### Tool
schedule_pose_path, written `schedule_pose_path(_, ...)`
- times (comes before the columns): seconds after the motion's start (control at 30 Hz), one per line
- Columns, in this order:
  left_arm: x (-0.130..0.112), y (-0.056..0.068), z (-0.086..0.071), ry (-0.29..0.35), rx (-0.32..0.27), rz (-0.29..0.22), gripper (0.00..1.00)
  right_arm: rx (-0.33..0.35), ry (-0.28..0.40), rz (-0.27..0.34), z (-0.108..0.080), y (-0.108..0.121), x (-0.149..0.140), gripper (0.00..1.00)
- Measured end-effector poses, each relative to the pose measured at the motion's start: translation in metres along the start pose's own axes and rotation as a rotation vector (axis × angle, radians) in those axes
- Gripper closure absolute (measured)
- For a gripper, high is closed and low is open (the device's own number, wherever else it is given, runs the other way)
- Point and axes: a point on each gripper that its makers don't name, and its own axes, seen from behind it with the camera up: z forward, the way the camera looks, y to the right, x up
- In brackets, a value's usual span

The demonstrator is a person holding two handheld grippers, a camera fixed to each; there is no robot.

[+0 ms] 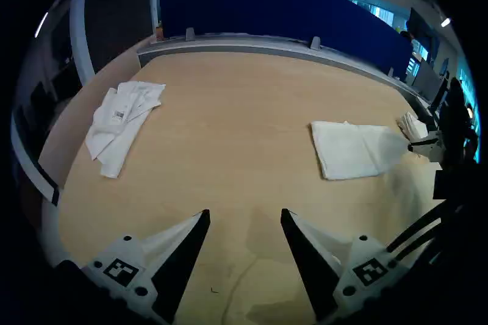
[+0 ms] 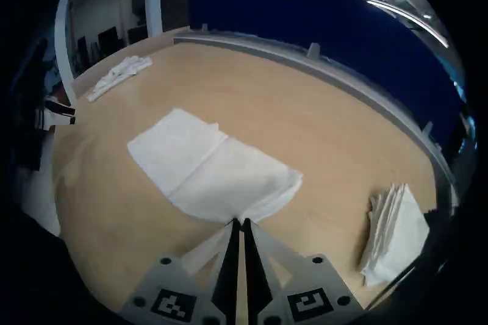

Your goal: Fold towel

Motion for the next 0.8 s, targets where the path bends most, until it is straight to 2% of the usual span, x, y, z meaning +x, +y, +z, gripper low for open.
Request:
schedule_pose_path(0.23, 0.012, -0.002, -0.005, 0.035, -0.006, -0.019, 0.14, 0.038, 0.056, -0.061, -0.004, -0.019, 0.054, 0.95)
schedule_pose_path(0.5, 0.019, -0.006, -0.010, 0.061, -0.018, -0.049, 0.14, 0.064, 0.070, -0.128, 0.003, -0.044, 0.086, 0.95)
schedule_pose_path(0.6, 0.019, -0.006, -0.012, 0.067, -0.023, -0.054, 0.14, 0.084, 0.082, -0.146, 0.009, -0.058, 0.100, 0.95)
schedule_pose_path(0.8, 0.020, -0.009, -0.016, 0.076, -0.019, -0.046, 0.14, 0.156, 0.099, -0.191, 0.034, -0.106, 0.125, 0.95)
